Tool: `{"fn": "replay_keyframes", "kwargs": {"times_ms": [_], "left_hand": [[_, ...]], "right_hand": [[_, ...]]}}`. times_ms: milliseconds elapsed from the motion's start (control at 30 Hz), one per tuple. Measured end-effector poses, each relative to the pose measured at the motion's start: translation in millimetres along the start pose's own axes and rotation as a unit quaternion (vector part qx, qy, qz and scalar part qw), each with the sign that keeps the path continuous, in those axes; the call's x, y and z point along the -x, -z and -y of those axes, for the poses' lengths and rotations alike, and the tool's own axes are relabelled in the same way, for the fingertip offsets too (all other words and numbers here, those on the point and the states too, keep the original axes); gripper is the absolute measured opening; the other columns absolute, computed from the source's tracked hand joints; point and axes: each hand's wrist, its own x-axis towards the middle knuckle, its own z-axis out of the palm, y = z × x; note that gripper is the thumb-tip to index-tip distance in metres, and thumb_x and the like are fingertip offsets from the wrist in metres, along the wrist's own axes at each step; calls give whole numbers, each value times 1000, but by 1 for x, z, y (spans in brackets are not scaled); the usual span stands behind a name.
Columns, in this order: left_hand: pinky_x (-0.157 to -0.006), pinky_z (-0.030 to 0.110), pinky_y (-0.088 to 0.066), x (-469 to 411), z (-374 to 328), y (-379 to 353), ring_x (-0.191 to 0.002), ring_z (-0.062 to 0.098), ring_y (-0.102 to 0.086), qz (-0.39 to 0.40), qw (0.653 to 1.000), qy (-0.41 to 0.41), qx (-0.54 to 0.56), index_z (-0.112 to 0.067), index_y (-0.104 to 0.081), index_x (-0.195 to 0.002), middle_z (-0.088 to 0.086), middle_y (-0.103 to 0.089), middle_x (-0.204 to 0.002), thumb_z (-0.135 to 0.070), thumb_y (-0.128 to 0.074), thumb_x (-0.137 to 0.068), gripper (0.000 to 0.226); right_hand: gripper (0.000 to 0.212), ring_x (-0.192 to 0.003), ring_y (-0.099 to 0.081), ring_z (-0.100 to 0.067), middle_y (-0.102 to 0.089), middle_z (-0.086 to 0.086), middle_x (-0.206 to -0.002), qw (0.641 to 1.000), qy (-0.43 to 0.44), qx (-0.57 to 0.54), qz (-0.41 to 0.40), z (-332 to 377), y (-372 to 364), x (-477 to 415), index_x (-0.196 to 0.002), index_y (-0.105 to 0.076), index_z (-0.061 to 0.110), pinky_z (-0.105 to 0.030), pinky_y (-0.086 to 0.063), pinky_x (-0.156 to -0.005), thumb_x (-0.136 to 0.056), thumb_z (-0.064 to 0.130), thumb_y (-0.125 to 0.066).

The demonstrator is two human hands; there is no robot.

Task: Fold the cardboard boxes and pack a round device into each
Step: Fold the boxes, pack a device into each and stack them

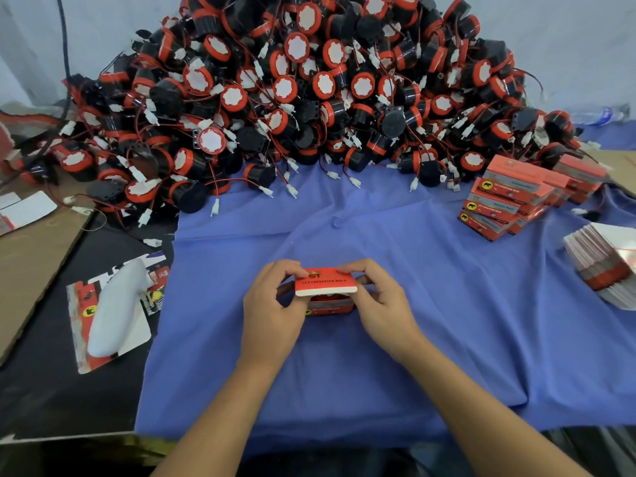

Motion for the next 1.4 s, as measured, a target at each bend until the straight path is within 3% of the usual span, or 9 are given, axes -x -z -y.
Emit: {"fn": "replay_keyframes", "kwargs": {"times_ms": [233,433,533,600,767,900,1033,1167,1400], "left_hand": [[-89,17,-49,3,-10,2,-116,9,-62,48,997,31,44,-18,-64,-104,-7,-63,-127,-14,-47,-83,27],[-101,46,-51,2,-6,1,-121,14,-58,71,997,31,15,-9,-60,-101,-11,-59,-129,-17,-51,-80,24],[-101,43,-52,3,-7,1,-122,9,-58,75,997,32,-13,-18,-59,-105,-18,-56,-130,-28,-58,-76,31],[-103,41,-51,3,-7,1,-124,9,-57,75,997,30,-13,-20,-60,-110,-19,-55,-131,-36,-58,-74,39],[-102,41,-52,3,-7,1,-125,14,-57,65,997,-16,-25,-22,-65,-117,-18,-58,-127,-12,-56,-83,37],[-103,42,-52,2,-4,1,-132,16,-54,57,997,-26,-34,-26,-68,-120,-17,-59,-128,-13,-56,-91,34],[-107,42,-49,2,0,0,-134,15,-52,56,997,-31,-42,-26,-69,-123,-7,-60,-132,-8,-58,-101,31],[-108,35,-47,1,0,1,-132,8,-53,61,994,-66,-56,-33,-67,-122,-8,-62,-128,-9,-58,-104,32],[-103,17,-45,4,-5,0,-131,1,-53,67,994,-46,-74,-24,-72,-103,-12,-57,-130,-12,-73,-82,24]], "right_hand": [[40,-105,-61,-16,-62,6,-130,999,-14,-5,43,0,4,4,-122,-63,27,-25,-51,-91,-85,26,-50],[39,-93,-62,-16,-56,8,-135,998,0,8,59,-4,4,5,-127,-62,28,-28,-54,-86,-88,32,-66],[37,-100,-62,-16,-54,13,-141,998,22,39,50,-8,3,4,-128,-63,24,-33,-55,-90,-93,14,-72],[38,-107,-61,-11,-53,14,-141,997,42,49,42,-11,3,3,-130,-63,22,-24,-53,-89,-95,11,-71],[36,-100,-63,-6,-60,27,-120,996,73,50,14,-12,0,1,-132,-62,31,-12,-48,-80,-99,17,-67],[34,-88,-62,-7,-58,33,-104,995,81,55,-3,-9,-2,2,-129,-61,46,-11,-46,-76,-102,27,-63],[28,-86,-64,-6,-61,28,-101,994,88,49,-32,-7,-3,2,-122,-66,50,-14,-49,-73,-99,34,-65],[24,-124,-60,-9,-58,22,-133,992,90,68,-50,-12,-1,0,-122,-72,35,-29,-56,-85,-100,30,-66],[30,-126,-60,-11,-58,7,-139,992,105,67,-33,-15,0,1,-124,-74,26,-31,-56,-95,-100,10,-64]]}}
